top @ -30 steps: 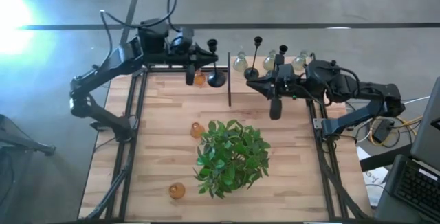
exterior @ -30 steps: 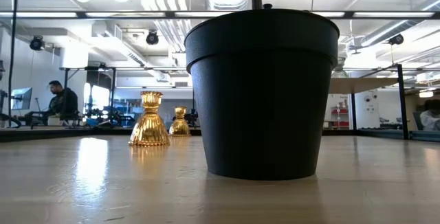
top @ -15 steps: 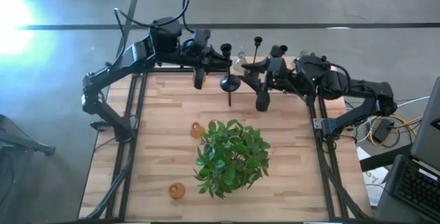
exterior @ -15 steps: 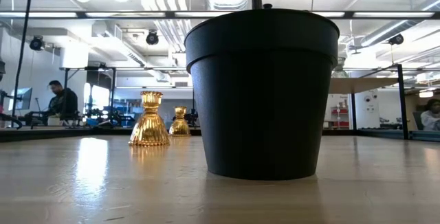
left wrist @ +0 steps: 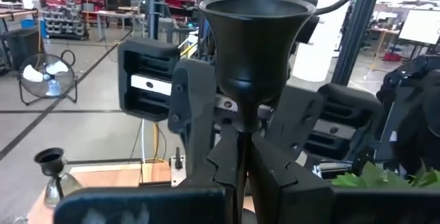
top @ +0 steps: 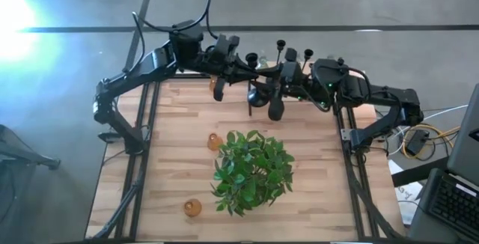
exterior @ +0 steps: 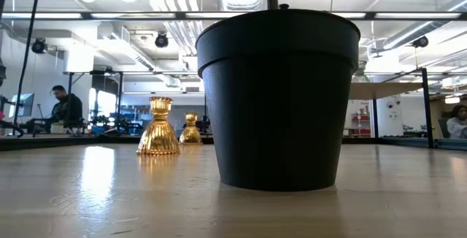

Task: Pick & Place candle stick holders
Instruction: Put the black candle holder on the shelf

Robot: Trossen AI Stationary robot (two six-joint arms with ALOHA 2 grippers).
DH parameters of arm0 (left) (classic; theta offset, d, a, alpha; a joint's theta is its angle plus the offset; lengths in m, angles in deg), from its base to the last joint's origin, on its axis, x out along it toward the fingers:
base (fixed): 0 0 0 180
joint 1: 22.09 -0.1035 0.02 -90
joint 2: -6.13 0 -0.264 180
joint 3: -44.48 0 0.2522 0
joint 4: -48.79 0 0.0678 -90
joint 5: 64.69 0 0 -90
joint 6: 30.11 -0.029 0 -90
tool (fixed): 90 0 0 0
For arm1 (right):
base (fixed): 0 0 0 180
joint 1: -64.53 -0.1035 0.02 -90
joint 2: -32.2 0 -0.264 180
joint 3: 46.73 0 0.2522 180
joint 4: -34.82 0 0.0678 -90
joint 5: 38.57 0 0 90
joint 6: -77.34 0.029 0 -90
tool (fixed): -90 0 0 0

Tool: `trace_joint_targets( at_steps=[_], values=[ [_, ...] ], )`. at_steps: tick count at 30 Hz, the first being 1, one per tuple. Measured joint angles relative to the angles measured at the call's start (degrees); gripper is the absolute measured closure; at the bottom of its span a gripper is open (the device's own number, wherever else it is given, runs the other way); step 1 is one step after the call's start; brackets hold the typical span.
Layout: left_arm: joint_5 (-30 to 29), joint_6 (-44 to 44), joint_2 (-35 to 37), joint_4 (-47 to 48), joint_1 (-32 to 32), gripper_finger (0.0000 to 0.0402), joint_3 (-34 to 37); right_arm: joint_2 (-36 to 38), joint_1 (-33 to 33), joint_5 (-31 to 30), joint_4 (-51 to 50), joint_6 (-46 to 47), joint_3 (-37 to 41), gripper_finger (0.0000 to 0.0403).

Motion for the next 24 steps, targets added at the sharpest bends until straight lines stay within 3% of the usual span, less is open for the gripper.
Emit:
trace_joint_targets(
  at_steps=[9, 15, 24],
  values=[
    [-0.2, -0.3, 0.0, -0.4, -0.1, 0.0384, 0.1, -1.1, 0.3, 0.1, -4.8, 0.8, -3.0, 0.0382],
    [-0.6, -2.1, 0.0, -0.8, -0.1, 0.0382, 0.1, -0.8, 0.3, -2.5, -5.2, 1.2, -3.4, 0.0391],
    [-10.2, -7.5, 2.4, 2.4, -0.5, 0.0245, 0.1, 2.6, 0.4, -9.9, -11.5, 3.1, -3.4, 0.0393]
  ],
)
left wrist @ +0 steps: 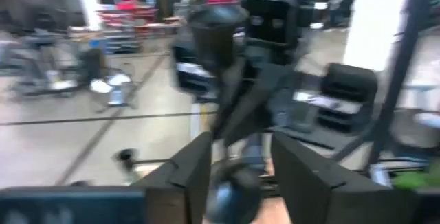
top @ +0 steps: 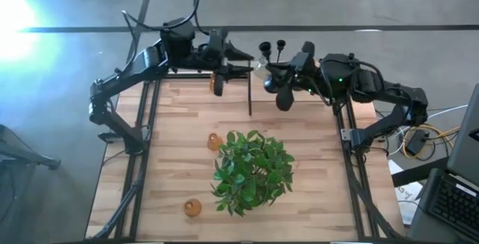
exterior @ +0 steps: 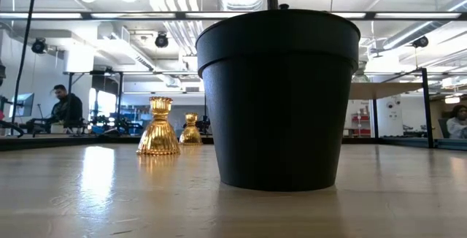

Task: Pick & Place candle stick holders
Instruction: Put the black candle holder on the shelf

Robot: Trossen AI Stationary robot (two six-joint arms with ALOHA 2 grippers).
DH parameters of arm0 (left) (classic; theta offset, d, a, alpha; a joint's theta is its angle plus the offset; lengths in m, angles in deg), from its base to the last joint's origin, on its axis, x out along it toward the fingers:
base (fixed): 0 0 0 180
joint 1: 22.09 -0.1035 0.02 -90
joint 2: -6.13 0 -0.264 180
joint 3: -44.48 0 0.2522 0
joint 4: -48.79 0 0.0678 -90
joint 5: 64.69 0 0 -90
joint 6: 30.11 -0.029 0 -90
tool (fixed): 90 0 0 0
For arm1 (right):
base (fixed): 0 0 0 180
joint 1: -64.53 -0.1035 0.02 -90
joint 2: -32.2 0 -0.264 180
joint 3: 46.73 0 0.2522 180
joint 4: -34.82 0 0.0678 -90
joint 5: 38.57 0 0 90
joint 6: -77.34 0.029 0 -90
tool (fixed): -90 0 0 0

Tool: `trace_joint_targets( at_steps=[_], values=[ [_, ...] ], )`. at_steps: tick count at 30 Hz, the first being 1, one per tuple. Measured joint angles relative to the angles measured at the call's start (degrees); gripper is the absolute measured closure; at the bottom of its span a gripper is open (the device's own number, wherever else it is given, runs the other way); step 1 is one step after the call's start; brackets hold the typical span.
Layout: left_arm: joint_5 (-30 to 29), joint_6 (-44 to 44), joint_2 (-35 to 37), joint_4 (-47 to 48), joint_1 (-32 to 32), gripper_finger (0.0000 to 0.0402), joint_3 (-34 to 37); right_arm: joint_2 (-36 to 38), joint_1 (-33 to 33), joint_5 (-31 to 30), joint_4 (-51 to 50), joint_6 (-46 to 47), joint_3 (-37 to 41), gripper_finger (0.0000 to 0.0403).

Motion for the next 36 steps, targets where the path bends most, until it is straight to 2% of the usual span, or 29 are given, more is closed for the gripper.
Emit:
trace_joint_targets(
  at_steps=[4, 7, 9, 13, 18, 22, 27, 36],
  values=[
    [-9.7, -2.1, 2.0, 7.3, -0.9, 0.0201, 0.0, 3.0, -1.1, -5.6, -5.5, 3.2, 0.5, 0.0394],
    [-18.0, -2.7, 5.0, 12.5, -2.3, 0.0190, 1.2, 7.0, -4.1, -16.5, -8.8, 4.3, 2.7, 0.0394],
    [-20.5, -2.6, 7.9, 12.6, -3.4, 0.0190, 3.8, 10.3, -7.0, -25.1, -9.7, 5.2, 6.0, 0.0394],
    [-23.2, -2.4, 15.0, 5.9, -4.8, 0.0195, 13.0, 18.1, -14.5, -41.9, -10.0, 10.0, 16.6, 0.0394],
    [-26.5, -3.3, 24.2, -10.9, -6.1, 0.0196, 28.5, 26.5, -22.4, -60.1, -10.0, 16.5, 32.7, 0.0394],
    [-31.6, -4.8, 29.2, -23.5, -6.4, 0.0196, 39.9, 31.9, -22.8, -61.7, -10.2, 26.6, 44.0, 0.0394],
    [-36.4, -5.3, 32.9, -33.0, -6.4, 0.0195, 50.0, 38.4, -21.8, -61.9, -10.2, 34.5, 54.2, 0.0395],
    [-40.1, -3.7, 34.9, -33.4, -6.4, 0.0195, 55.1, 47.6, -18.6, -61.9, -10.2, 39.3, 64.6, 0.0395]
  ],
)
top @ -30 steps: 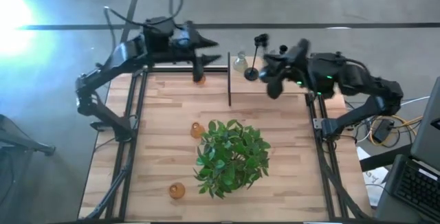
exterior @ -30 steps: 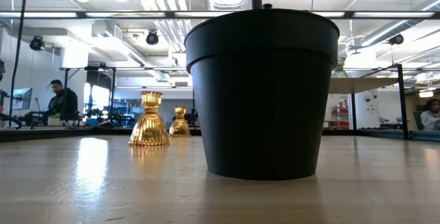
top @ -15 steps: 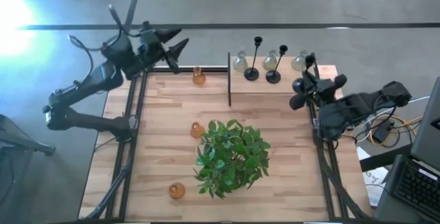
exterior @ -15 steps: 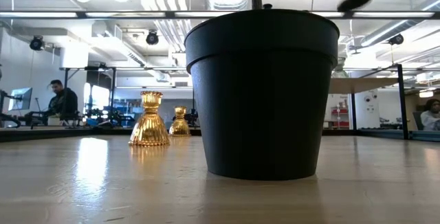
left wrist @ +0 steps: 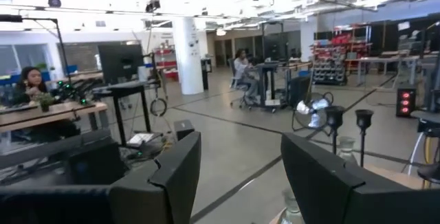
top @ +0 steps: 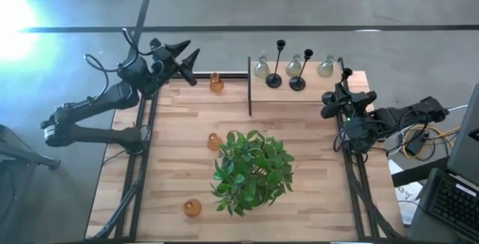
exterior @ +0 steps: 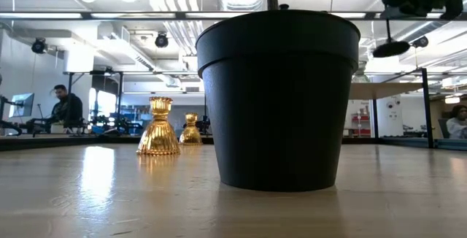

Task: Pick & Place candle stick holders
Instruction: Put the black candle holder on the shelf

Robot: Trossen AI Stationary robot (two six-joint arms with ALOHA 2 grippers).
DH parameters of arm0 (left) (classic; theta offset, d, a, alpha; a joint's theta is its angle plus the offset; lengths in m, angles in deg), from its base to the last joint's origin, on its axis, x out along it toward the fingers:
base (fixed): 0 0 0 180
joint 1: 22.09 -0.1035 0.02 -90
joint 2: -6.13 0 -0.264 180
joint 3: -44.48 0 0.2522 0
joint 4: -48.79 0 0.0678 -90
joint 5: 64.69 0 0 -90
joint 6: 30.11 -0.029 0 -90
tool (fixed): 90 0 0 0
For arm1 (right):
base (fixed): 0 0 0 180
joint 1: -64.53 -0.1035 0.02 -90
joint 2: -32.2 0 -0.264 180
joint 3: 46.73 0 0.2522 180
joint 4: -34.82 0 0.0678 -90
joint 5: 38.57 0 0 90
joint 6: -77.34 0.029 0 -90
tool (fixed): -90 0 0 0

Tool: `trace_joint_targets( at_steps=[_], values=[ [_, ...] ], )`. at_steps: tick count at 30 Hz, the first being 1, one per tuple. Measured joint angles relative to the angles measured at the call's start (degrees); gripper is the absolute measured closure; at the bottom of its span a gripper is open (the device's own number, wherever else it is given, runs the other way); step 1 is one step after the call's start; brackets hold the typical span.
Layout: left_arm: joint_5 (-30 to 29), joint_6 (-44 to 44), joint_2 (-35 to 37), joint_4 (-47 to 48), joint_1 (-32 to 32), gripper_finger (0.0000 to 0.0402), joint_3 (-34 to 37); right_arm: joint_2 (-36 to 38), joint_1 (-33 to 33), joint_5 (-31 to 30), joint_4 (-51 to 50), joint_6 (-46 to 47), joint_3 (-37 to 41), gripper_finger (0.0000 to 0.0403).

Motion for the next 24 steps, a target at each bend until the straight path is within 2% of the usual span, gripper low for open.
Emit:
trace_joint_targets(
  at_steps=[10, 14, 19, 24],
  values=[
    [-2.2, 0.1, -1.1, 2.2, 0.0, 0.0195, 0.3, 5.6, 0.7, 0.0, 0.1, -0.5, 5.6, 0.0395],
    [-2.6, 0.1, -1.5, 2.4, 0.0, 0.0195, 0.3, 6.6, 0.7, 0.9, 0.0, -4.9, 5.5, 0.0395],
    [-2.5, 0.1, -2.1, 2.4, 0.0, 0.0195, 0.3, 8.4, 0.7, 11.9, 1.1, -10.7, 2.2, 0.0394],
    [-2.5, 0.1, -2.4, 2.3, 0.0, 0.0195, 0.3, 11.7, 0.9, 20.2, 11.6, -26.1, 1.3, 0.0394]
  ],
)
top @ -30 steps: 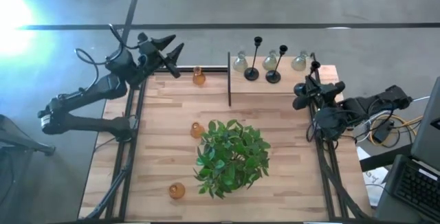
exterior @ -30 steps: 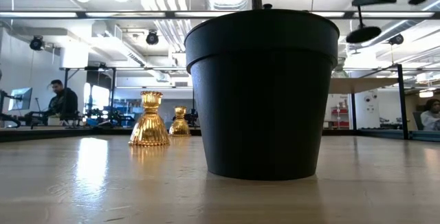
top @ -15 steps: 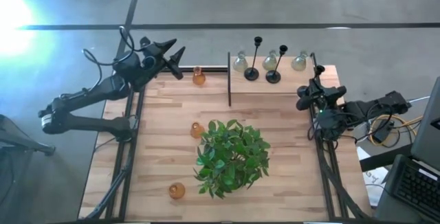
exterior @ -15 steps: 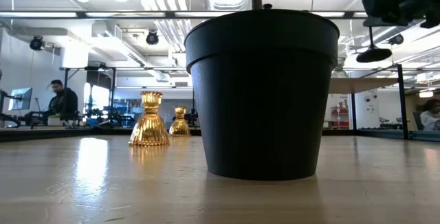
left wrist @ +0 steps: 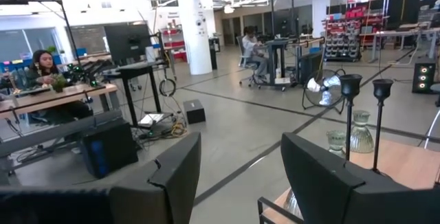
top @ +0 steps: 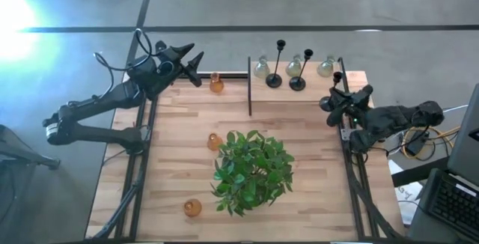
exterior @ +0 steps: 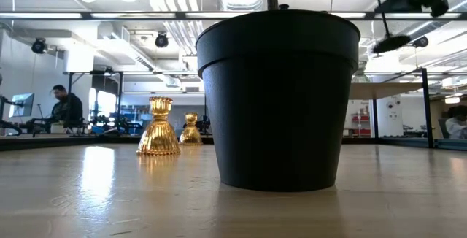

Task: Pick & Place candle stick holders
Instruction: Put the black candle holder on the shelf

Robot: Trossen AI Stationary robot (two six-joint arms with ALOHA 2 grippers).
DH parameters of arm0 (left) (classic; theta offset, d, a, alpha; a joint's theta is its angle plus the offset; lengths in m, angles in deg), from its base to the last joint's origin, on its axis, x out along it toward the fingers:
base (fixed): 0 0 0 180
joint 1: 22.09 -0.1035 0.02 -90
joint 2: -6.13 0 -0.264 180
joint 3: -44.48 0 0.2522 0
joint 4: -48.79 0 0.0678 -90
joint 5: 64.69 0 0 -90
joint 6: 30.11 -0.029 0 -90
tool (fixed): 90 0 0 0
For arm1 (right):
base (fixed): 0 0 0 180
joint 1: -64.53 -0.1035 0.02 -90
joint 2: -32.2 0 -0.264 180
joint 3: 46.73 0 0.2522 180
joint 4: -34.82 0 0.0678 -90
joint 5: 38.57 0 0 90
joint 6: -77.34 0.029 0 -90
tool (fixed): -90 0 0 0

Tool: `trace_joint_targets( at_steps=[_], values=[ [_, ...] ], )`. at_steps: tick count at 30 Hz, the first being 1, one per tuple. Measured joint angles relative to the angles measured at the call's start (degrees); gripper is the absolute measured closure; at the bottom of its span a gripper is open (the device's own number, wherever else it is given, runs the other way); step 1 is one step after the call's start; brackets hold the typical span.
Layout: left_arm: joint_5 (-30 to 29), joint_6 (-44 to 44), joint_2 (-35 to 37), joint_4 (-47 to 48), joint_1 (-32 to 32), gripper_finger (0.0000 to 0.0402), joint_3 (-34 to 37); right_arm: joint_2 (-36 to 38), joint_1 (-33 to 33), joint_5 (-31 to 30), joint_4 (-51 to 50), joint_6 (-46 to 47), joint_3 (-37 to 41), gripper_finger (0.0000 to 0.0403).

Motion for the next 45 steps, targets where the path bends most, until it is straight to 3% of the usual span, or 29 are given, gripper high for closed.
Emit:
trace_joint_targets(
  at_steps=[8, 16, 20, 28, 32, 39, 45],
  values=[
    [0.0, 0.0, 0.0, 0.0, 0.0, 0.0195, 0.0, 10.0, 1.3, 5.0, 11.3, -13.1, 3.1, 0.0394],
    [0.1, 0.0, 0.0, -0.1, 0.0, 0.0195, 0.0, 11.3, 2.0, 15.1, 16.3, -16.9, 3.1, 0.0394],
    [0.1, 0.4, 0.0, -0.3, 0.0, 0.0195, -0.2, 8.6, 2.1, 25.0, 21.0, -14.2, 2.5, 0.0394],
    [0.1, 0.5, 0.0, -2.2, 0.0, 0.0195, -0.3, -5.7, 4.0, 34.5, 29.8, -13.7, -0.8, 0.0394],
    [0.1, -0.3, 0.0, -2.2, 0.0, 0.0195, -0.3, -11.0, 10.0, 39.6, 24.4, -11.3, -4.5, 0.0394],
    [0.1, -0.5, 0.0, -2.2, 0.0, 0.0195, -0.3, -16.1, 29.2, 55.4, 21.5, -12.2, -8.9, 0.0394],
    [0.1, -1.2, 0.0, -2.2, 0.0, 0.0195, -0.3, -15.0, 39.9, 56.0, 21.6, -13.4, -7.0, 0.0394]
  ],
)
